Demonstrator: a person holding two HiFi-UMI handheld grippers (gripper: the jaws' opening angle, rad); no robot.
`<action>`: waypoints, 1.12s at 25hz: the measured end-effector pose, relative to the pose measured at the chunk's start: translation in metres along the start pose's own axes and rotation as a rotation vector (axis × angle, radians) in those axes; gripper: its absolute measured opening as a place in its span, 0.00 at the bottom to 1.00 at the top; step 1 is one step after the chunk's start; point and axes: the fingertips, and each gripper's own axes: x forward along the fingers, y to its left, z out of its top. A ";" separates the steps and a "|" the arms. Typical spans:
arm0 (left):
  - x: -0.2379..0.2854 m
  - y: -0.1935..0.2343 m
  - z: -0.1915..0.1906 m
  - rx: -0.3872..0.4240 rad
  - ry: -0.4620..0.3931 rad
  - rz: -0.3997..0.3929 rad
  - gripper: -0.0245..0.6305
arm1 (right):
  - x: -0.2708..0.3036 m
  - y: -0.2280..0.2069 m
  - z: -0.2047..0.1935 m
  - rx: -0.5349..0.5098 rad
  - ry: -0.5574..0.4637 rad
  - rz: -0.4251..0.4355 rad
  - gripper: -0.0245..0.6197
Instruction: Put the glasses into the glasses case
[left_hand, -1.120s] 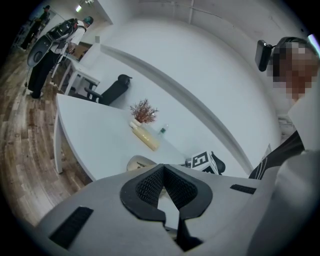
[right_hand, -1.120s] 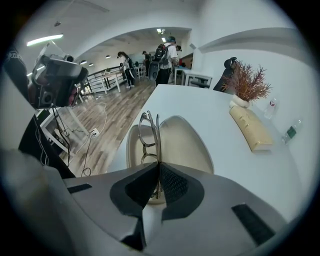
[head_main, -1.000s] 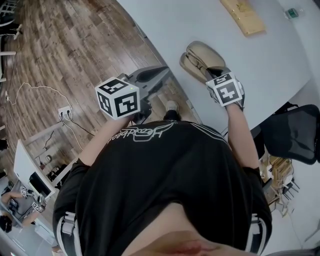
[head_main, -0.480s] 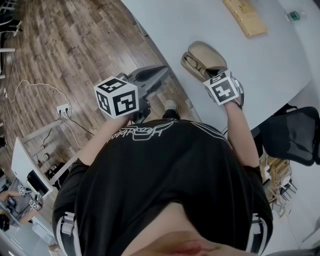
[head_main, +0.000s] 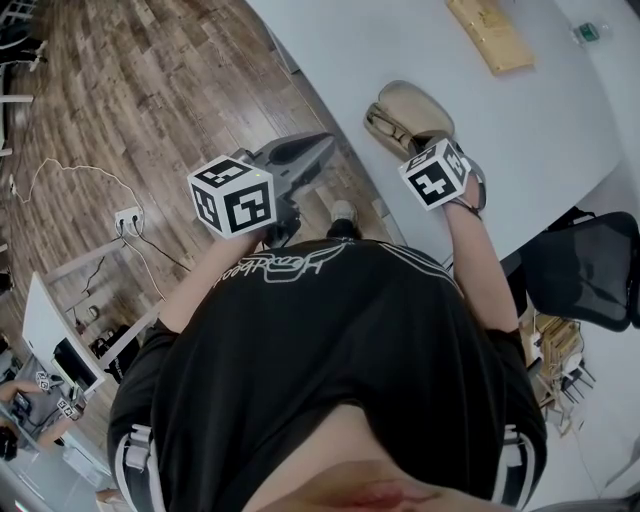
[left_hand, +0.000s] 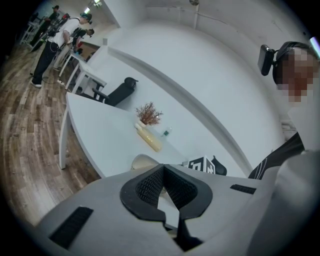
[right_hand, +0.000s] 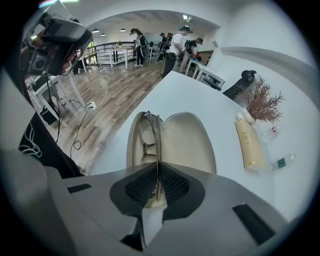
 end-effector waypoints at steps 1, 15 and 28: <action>-0.002 -0.001 0.000 0.000 -0.002 0.001 0.05 | -0.001 0.000 0.000 0.000 0.000 -0.007 0.07; -0.027 -0.004 -0.011 -0.016 -0.017 0.006 0.05 | -0.031 -0.014 0.018 0.127 -0.175 -0.119 0.22; -0.071 -0.035 -0.021 0.026 -0.041 -0.016 0.05 | -0.145 0.022 0.063 0.499 -0.742 -0.013 0.11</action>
